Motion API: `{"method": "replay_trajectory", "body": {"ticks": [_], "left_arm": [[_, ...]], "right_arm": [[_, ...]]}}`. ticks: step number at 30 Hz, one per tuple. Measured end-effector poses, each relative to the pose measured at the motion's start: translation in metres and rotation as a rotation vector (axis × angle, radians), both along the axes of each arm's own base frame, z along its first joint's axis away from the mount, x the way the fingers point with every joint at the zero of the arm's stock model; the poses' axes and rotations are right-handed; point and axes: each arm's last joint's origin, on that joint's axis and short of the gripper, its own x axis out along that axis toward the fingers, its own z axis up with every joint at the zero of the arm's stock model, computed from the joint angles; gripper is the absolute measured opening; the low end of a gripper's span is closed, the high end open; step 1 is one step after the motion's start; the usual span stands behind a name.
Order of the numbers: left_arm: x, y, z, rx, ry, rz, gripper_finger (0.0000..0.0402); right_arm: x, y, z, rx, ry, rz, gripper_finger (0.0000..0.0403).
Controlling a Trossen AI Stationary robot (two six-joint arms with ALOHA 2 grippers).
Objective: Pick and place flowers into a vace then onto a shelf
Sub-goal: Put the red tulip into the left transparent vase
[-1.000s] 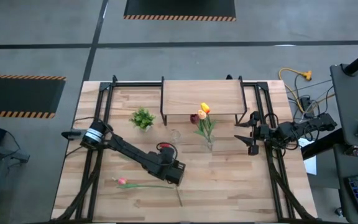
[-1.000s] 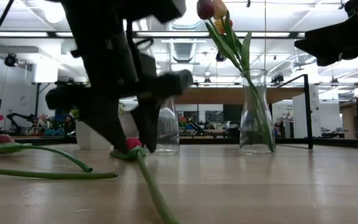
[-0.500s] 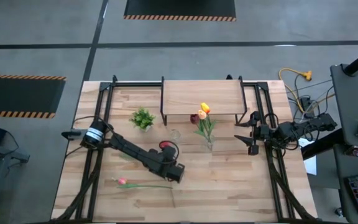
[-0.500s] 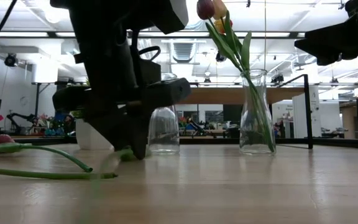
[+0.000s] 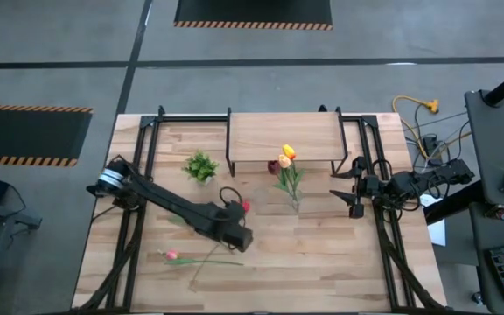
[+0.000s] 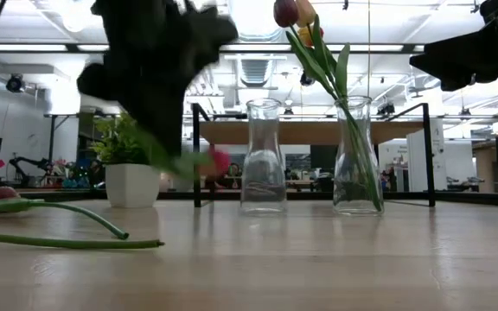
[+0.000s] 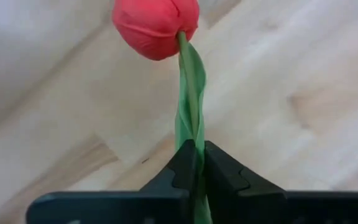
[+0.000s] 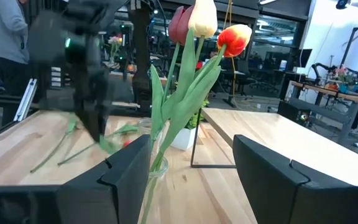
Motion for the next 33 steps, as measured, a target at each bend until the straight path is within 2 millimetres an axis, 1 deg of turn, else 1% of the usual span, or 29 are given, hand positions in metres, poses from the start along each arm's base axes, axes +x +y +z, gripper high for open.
{"method": "replay_trajectory", "body": {"ticks": [3, 6, 8, 11, 13, 15, 18, 20, 23, 25, 28, 30, 33], "left_arm": [[-0.011, 0.005, 0.027, 0.035, -0.068, -0.05, 0.0002], [-0.024, 0.01, 0.056, 0.14, -0.169, -0.077, 0.0002], [-0.036, 0.014, 0.077, 0.237, -0.247, -0.088, 0.0002], [-0.055, 0.016, 0.105, 0.447, -0.354, -0.097, 0.0002], [-0.063, 0.016, 0.118, 0.594, -0.438, -0.086, 0.0002], [-0.067, 0.016, 0.126, 0.676, -0.502, -0.093, 0.0002], [-0.067, 0.017, 0.128, 0.731, -0.597, -0.158, 0.0002], [-0.064, 0.019, 0.128, 0.754, -0.676, -0.234, 0.0002], [-0.067, 0.026, 0.128, 0.746, -0.86, -0.355, 0.0001], [-0.07, 0.032, 0.127, 0.777, -0.993, -0.422, 0.0001], [-0.077, 0.043, 0.116, 0.886, -1.169, -0.516, 0.0001], [-0.081, 0.052, 0.106, 0.952, -1.29, -0.569, 0.0001], [-0.086, 0.065, 0.092, 1.029, -1.421, -0.549, 0.0001]], "right_arm": [[0.0, 0.0, 0.0, 0.0, 0.0, 0.0, 0.0219], [0.0, 0.0, 0.0, 0.001, 0.0, -0.006, 0.0219], [0.0, -0.001, 0.0, 0.002, 0.0, -0.021, 0.0219], [0.0, -0.001, 0.0, 0.002, 0.001, -0.02, 0.0219], [0.0, -0.001, 0.0, 0.002, 0.0, -0.02, 0.0219], [0.0, -0.001, 0.0, 0.002, 0.0, -0.019, 0.0219], [0.0, -0.001, 0.0, 0.002, -0.001, -0.019, 0.0219], [0.0, -0.001, 0.0, 0.002, -0.001, -0.019, 0.0219], [0.0, -0.001, 0.0, 0.0, -0.001, -0.029, 0.0219], [0.0, -0.002, 0.0, 0.002, 0.0, -0.055, 0.0219], [-0.001, -0.003, 0.0, 0.006, 0.001, -0.097, 0.0219], [-0.001, -0.003, 0.0, 0.009, 0.001, -0.115, 0.0219], [-0.001, -0.003, 0.0, 0.011, 0.001, -0.123, 0.0219]]}}
